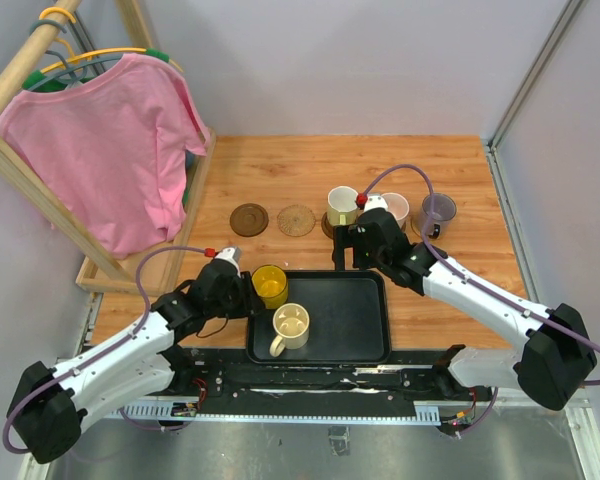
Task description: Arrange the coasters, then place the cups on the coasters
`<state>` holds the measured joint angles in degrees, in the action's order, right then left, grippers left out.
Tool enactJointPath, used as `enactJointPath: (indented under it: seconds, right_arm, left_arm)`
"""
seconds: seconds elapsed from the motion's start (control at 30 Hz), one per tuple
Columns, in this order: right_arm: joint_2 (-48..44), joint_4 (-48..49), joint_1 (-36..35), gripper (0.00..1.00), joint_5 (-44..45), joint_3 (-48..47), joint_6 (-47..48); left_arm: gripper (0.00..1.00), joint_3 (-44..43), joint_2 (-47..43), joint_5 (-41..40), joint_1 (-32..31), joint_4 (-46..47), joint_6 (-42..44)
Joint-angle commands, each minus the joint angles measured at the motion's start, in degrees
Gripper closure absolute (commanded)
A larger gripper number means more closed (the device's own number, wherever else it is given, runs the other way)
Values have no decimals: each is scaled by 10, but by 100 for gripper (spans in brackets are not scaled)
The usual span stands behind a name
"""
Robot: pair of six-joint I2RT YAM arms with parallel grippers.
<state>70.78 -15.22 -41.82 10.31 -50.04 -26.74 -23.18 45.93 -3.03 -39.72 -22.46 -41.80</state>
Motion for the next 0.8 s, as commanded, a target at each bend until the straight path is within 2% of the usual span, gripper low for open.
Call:
enactJointPath:
  seconds: [0.0, 0.13, 0.2, 0.3, 0.43, 0.77]
  right_arm:
    - [-1, 8, -7, 0, -4, 9, -2]
    - [-2, 10, -7, 0, -5, 15, -4]
    - [-3, 11, -7, 0, -5, 16, -5]
    - [-4, 11, -8, 0, -3, 16, -4]
    - [-7, 12, -8, 0, -2, 17, -5]
    - [-11, 18, -8, 0, -3, 24, -7]
  left_arm:
    - [57, -1, 12, -10, -6, 45, 16]
    - [58, -3, 24, -8, -6, 61, 25]
    - [62, -2, 31, -8, -6, 68, 31]
    - [81, -2, 39, -2, -7, 74, 35]
    - [98, -4, 44, 6, -8, 79, 41]
    - [99, -49, 50, -14, -16, 79, 99]
